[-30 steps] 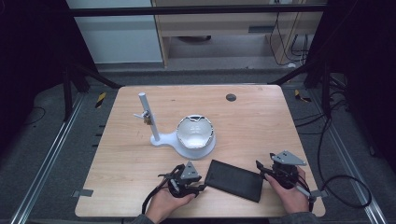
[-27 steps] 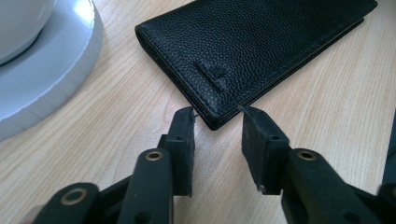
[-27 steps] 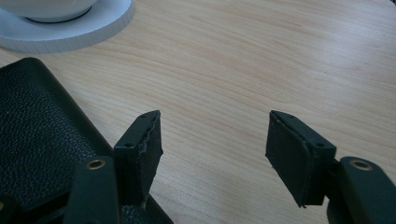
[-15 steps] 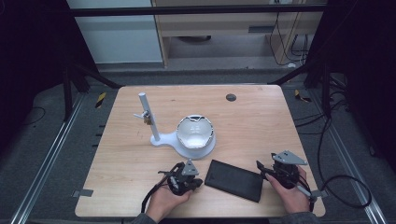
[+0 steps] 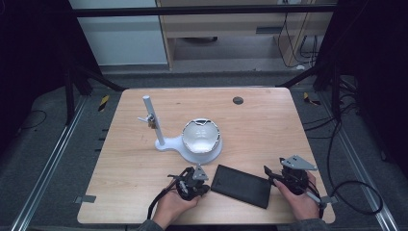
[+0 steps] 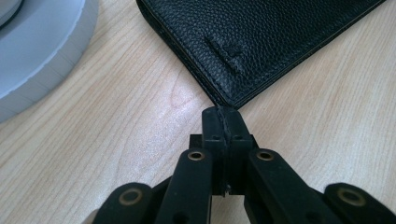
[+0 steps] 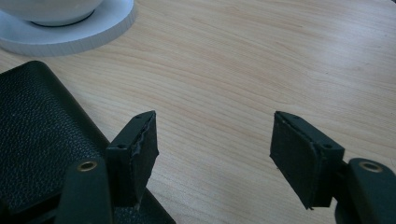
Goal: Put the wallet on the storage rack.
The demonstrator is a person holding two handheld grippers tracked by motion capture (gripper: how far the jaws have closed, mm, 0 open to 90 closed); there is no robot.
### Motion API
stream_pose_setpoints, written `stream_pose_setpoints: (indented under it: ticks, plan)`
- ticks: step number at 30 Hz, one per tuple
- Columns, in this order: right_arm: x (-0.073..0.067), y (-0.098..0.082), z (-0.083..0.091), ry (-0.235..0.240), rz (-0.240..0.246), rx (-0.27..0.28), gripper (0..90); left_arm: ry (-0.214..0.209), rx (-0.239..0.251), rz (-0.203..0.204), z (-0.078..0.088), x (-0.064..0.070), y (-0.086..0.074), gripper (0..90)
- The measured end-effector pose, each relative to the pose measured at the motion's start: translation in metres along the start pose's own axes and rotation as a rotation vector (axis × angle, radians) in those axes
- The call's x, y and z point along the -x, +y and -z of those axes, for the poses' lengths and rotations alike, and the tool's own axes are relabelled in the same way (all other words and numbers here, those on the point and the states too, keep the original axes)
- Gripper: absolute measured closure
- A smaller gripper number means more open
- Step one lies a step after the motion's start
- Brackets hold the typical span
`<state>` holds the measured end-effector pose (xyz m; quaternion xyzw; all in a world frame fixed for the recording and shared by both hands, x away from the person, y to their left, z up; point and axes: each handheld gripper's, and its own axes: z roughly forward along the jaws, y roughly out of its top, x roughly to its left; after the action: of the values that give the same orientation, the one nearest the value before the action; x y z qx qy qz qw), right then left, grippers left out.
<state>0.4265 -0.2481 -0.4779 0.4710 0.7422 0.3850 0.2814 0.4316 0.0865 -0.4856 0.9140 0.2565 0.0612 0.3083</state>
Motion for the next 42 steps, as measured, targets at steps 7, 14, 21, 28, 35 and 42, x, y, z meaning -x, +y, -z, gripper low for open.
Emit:
stream_pose_setpoints:
  ticks: [7,14,21,28,35,42]
  plan:
    - [-0.002,0.001,0.001,0.005,0.012,0.009,31.9,-0.004,0.003,0.006,-0.001,-0.002,0.001,89.4]
    - [-0.011,0.003,0.003,0.05,0.033,0.008,29.5,-0.036,0.052,0.03,0.001,-0.005,0.003,89.5]
    - [-0.032,0.007,0.006,0.136,0.109,0.005,21.3,-0.039,0.085,0.038,0.0,-0.006,0.007,89.4]
    - [-0.06,0.009,0.011,0.214,0.222,-0.029,15.0,-0.043,0.115,0.061,-0.002,-0.008,0.012,89.4]
    - [-0.084,0.011,0.009,0.245,0.334,-0.09,12.7,-0.058,0.137,0.071,-0.003,-0.011,0.02,89.5]
    - [-0.099,0.009,-0.004,0.211,0.432,-0.153,13.9,-0.059,0.147,0.071,-0.004,-0.012,0.025,89.4]
